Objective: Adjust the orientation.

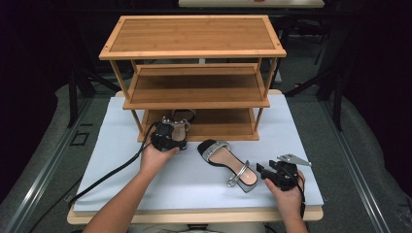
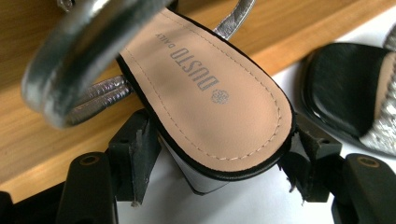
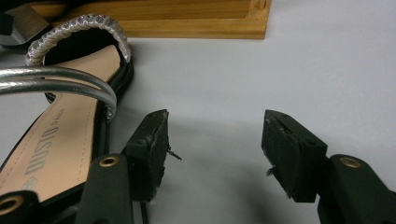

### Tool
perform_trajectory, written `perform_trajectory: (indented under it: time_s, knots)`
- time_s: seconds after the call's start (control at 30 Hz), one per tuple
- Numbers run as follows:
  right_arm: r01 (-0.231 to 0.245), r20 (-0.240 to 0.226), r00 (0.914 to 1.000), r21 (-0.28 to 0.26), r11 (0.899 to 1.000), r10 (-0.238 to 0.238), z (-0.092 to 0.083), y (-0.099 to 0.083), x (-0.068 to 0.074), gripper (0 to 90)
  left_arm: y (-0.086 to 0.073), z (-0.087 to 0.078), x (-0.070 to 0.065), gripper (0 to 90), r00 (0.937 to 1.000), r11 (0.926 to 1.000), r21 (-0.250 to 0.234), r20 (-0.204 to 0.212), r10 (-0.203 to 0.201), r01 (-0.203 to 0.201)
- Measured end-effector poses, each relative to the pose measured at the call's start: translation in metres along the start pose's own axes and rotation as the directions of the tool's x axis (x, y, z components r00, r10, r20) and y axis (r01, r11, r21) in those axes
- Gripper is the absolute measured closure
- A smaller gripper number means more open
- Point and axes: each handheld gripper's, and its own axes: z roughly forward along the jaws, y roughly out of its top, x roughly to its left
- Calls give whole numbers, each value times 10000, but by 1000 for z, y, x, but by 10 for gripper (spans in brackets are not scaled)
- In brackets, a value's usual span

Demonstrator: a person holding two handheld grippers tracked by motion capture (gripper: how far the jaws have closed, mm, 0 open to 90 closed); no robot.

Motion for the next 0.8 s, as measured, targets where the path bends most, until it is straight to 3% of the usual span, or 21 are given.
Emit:
perform_trajectory:
  time_s: [0.37,0.47,0.6,0.67,0.73,0.8]
  knots:
    - [7,-65,10000,18,10000,-7,1,0,0,406,3,4,4,333,9999,9999,-142,41,99,-98]
    - [-4,6,10000,-5,10000,4,0,0,1,406,2,-1,4,339,9997,9997,84,9,240,-240]
    - [10,-17,10000,-19,10000,-10,-1,0,-1,405,-5,-24,5,338,9965,9966,67,-163,820,-819]
    - [8,30,10000,-27,10000,-8,-2,0,-1,405,-12,-41,7,345,9962,9964,-38,-196,847,-848]
    - [8,41,10000,-61,10000,-7,-3,0,-1,404,-20,-59,11,362,9926,9941,-56,-546,1082,-1086]
    - [34,69,10000,-55,10000,-34,-3,1,-1,403,-30,-79,17,375,9926,9951,-71,-713,979,-986]
